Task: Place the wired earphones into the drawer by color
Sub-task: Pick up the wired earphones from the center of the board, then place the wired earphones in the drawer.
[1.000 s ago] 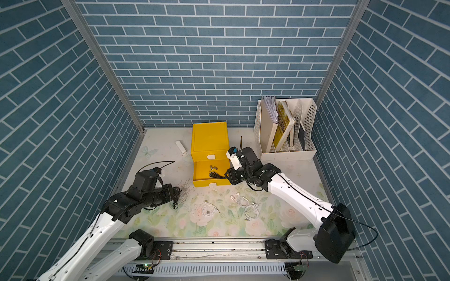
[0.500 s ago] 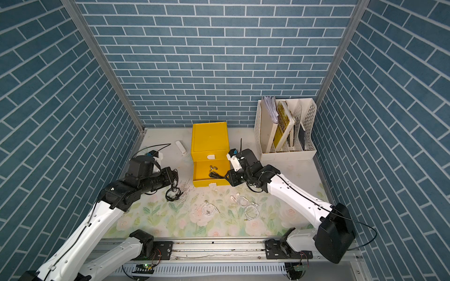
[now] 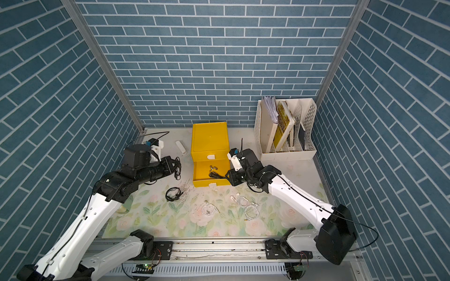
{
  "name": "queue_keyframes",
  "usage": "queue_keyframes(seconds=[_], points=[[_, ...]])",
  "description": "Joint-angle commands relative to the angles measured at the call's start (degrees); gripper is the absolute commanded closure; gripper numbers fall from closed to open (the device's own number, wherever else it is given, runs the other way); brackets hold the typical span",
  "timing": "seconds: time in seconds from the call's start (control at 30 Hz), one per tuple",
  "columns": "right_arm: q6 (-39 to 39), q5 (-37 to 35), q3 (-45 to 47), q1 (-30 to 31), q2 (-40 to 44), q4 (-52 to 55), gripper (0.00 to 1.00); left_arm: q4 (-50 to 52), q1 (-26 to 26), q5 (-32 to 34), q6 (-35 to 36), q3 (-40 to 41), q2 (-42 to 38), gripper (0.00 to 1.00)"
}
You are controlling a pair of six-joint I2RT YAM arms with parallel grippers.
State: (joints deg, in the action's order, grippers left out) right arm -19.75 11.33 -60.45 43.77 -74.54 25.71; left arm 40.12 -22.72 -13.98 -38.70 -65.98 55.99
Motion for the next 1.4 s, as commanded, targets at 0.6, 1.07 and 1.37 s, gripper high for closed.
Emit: queue_keyframes(seconds=[0.6,1.07,1.37], points=[[-1.7,-5.2,0.8,-1.4,4.3,3.6,0.64,-18.4,-15.6,2.3,-15.4,6.0,2.4,1.00],[-1.5,-6.7,3.0,-2.4,7.2,5.1,0.65,-22.6,-16.6,6.3,-19.0,8.9,6.2,1.00],[-1.3,-8.4,4.0,-2.7,8.6,5.7,0.65,-25.4,-16.6,7.7,-19.8,10.0,8.3,1.00]])
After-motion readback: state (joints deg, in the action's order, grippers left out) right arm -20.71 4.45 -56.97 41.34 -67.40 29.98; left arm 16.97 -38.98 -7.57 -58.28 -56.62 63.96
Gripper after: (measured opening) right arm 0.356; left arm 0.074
